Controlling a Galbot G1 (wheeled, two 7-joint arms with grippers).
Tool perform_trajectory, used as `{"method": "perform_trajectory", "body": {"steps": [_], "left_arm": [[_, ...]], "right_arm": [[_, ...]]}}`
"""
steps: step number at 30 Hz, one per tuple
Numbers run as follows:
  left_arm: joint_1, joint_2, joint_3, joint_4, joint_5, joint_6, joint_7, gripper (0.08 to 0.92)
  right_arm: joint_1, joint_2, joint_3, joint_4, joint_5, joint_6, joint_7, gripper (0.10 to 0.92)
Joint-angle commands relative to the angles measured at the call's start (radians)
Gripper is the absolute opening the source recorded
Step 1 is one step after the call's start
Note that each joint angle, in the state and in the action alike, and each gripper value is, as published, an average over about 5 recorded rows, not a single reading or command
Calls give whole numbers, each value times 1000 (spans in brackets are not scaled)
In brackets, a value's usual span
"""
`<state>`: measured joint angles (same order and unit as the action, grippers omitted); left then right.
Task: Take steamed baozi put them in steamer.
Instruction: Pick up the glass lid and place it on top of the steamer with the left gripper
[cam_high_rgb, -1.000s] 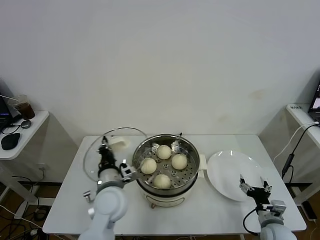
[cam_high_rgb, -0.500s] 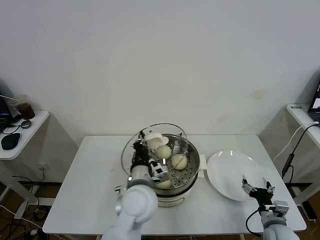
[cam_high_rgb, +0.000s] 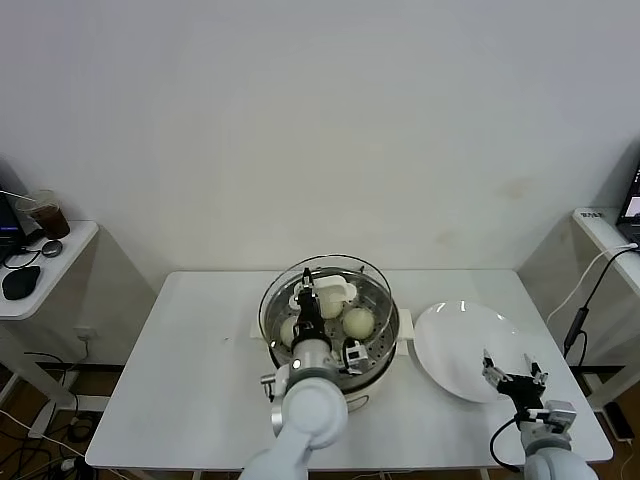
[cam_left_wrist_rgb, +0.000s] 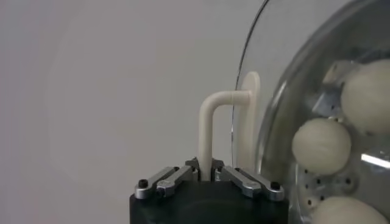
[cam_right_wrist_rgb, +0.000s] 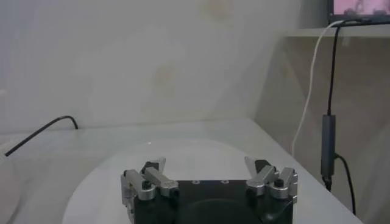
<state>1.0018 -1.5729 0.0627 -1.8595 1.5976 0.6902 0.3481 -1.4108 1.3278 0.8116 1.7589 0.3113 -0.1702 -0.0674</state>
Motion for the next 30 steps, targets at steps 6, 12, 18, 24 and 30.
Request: {"method": "perform_trajectory", "body": {"steps": [6,12,18,24,30], "left_arm": [[8,-2,38,83,133,0,0,167],[4,0,46,70,134,0,31,167],[1,-6,59,67,134,0,45,167],[-2,-6,60,78,134,0,46,167],[1,-5,55,81,134,0,44,167]], "right_arm": [[0,6,-2,-6,-2,2,0,823],[-1,9,-2,-7,-4,4,-1,823],[0,11,-2,-8,-5,5,0,823],[-1,12,-1,-10,-5,7,0,823],[0,13,-2,-12,-5,8,-1,823]]}}
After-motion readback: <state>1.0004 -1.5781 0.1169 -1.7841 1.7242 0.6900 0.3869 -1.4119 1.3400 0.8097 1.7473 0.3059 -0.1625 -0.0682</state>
